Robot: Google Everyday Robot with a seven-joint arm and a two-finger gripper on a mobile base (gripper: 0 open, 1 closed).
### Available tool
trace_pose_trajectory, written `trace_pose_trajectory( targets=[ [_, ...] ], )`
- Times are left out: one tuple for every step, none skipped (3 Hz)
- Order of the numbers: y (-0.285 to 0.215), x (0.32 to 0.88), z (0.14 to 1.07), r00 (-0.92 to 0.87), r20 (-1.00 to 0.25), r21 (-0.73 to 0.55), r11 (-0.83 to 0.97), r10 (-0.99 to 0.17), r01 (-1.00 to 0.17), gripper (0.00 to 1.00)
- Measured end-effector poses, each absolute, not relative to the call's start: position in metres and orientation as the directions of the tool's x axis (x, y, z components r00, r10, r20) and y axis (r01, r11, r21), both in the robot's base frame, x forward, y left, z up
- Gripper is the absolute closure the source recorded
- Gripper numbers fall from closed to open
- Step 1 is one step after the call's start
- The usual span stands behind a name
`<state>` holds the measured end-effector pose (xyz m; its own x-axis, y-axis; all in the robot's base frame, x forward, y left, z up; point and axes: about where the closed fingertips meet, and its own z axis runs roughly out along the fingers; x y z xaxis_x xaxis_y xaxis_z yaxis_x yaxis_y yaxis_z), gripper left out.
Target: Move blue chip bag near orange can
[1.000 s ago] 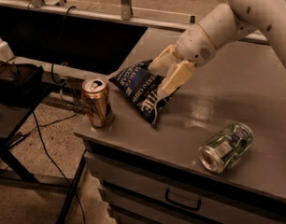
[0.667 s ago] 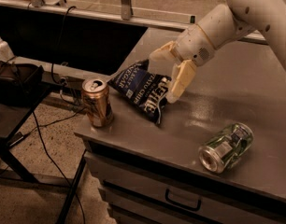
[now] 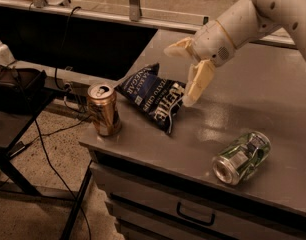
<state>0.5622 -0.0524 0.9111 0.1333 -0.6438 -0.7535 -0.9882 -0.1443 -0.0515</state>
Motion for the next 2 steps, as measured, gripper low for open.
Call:
trace_pose_trajectory(
  targets=[
    [-0.0613,0.5593,0.9369,0.205,-0.748,-0.136,-0.157,-0.631,-0.978,0.0],
    [-0.0613,0.5593,0.9369,0.205,-0.748,-0.136,-0.156,-0.631,-0.978,0.0]
  ],
)
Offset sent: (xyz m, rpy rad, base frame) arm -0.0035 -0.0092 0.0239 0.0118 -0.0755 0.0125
